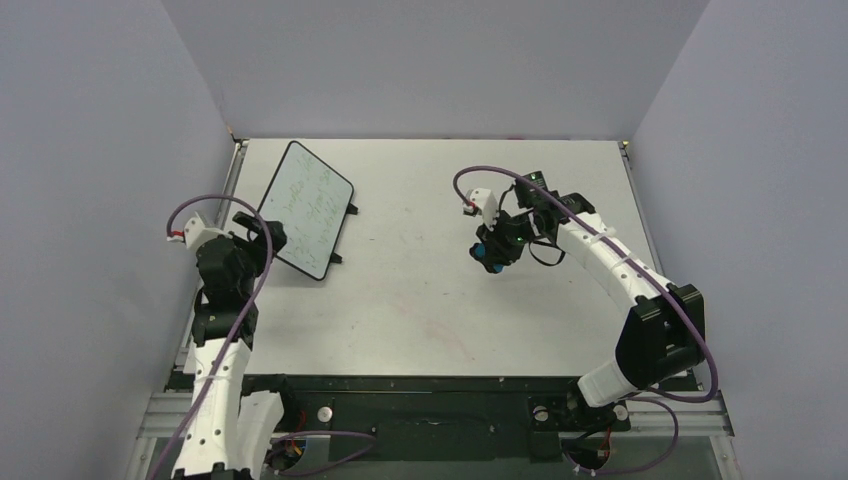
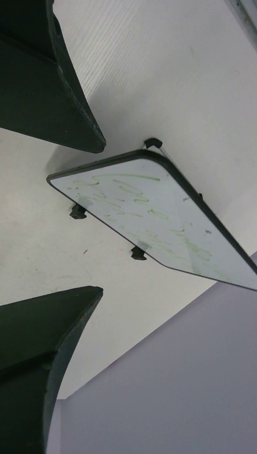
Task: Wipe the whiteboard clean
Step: Pick up the whiteboard eraser from the center of the board.
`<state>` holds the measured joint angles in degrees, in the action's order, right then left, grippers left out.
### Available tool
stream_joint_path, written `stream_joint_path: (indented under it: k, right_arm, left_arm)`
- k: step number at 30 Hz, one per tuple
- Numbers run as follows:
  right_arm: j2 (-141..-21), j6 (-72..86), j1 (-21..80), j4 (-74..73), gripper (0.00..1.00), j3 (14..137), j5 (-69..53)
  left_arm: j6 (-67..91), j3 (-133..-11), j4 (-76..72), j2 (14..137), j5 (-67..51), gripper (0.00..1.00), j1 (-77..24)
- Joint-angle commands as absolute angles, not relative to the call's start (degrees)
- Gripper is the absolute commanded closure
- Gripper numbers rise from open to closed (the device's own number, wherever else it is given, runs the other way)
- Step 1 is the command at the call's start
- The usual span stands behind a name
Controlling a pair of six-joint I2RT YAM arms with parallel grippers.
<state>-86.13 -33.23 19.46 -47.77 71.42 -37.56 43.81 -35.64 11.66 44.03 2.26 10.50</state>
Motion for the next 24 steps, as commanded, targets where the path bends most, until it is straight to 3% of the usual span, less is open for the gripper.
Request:
stream_joint_path:
  k: [1,5,11,24]
  right_arm:
    - [-84.9,-29.9,16.0,-48.6,1.00,70.4,-45.8]
    - [-85.3,-30.1,15.9,-48.9,1.00,69.9,-47.5]
    - [-86.0,-31.9,16.5,-50.2,1.00,69.9,-48.2]
    - [-86.3,-33.6,17.2,-51.4,1.00,70.3,-47.8]
  left_arm:
    - [47.2,-33.9,5.2,45.9,-9.5,0.06,15.9]
    - [48.0,-25.3,-7.4,45.2,-13.6,0.16,17.7]
    - [46.0,-11.9,-28.4,46.7,-10.5,0.22,17.4]
    - [41.9,-8.0,-50.9,64.8,-9.5,0.36,11.1]
